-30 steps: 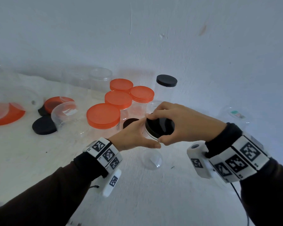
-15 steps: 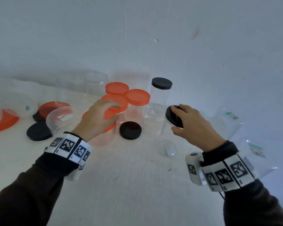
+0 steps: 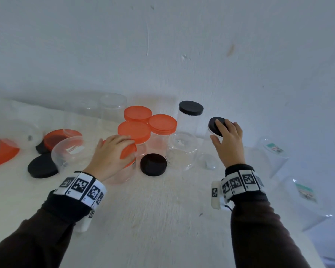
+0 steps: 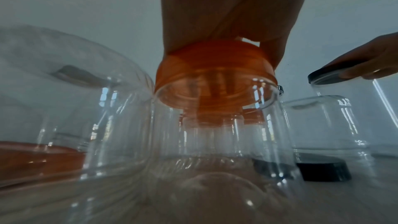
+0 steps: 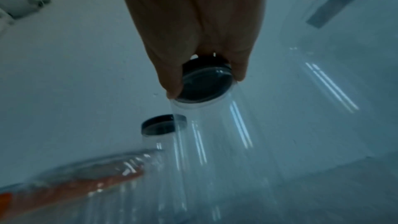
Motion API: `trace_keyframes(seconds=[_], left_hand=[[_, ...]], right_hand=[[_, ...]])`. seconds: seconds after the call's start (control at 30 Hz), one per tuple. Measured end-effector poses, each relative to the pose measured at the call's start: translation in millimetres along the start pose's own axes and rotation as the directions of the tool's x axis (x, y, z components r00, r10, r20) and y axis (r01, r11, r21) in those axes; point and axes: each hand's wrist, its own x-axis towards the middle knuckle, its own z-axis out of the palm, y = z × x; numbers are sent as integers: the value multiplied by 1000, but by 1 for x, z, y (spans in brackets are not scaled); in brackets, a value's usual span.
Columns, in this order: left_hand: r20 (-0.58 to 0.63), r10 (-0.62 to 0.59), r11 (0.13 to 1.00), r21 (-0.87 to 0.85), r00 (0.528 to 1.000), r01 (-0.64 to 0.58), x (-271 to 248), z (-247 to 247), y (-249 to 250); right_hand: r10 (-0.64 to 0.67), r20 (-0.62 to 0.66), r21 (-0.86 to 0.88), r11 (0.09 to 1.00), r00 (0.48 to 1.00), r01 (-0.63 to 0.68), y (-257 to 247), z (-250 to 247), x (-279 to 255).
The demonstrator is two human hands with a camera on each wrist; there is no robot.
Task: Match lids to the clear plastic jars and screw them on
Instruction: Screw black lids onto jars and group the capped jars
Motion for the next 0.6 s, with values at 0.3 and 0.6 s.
trace_keyframes(seconds=[0.3, 0.6], left_hand=[[-1, -9, 1000, 25, 1000, 9, 2, 4, -2], [10, -24, 999, 24, 1000, 23, 3, 5, -1]], right_hand=[[-40, -31, 4, 999, 999, 40, 10, 23, 37], [-39, -11, -15, 999, 999, 39, 10, 33, 63]])
